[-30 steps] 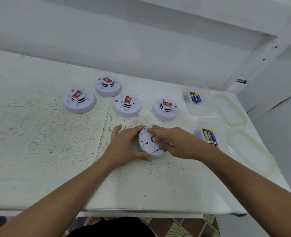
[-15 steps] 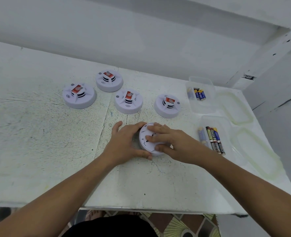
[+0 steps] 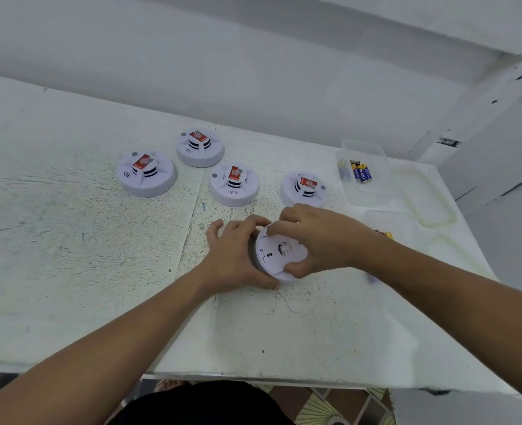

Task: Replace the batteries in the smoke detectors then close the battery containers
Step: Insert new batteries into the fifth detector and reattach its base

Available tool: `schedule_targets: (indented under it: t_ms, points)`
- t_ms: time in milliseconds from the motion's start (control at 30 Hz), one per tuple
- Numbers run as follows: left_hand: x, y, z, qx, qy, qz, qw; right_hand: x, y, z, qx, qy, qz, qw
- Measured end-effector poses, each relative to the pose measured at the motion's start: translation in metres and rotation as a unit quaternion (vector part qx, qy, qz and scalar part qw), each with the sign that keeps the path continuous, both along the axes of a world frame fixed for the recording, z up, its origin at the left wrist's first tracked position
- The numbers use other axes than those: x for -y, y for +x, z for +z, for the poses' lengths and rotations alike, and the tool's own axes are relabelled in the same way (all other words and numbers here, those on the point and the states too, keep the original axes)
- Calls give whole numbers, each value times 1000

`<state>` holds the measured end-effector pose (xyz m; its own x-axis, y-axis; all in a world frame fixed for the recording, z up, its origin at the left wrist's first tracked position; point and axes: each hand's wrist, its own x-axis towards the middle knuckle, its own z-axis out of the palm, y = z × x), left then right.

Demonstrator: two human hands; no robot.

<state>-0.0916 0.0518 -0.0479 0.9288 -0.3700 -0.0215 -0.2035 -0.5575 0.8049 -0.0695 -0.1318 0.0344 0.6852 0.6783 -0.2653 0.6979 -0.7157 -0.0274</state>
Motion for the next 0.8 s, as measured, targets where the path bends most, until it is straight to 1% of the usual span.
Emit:
schedule_targets:
  t_ms: [133,300,433,600,800]
  points:
    - [2,5,5,-3,7,-26,1000,-2,2,1,35,-25,21,999]
    - [8,13,9,14,43,-58,997,-1,2,-2,62,0,36,997]
    - [13,19,12,26,65,-78,995,4,3,-8,74,31,2,997]
    - [15,20,9,30,61,-89,994,8,3,-10,68,19,-41,997]
    - [17,20,7,41,81,-77,993,5,-1,-19,95,43,-38,994]
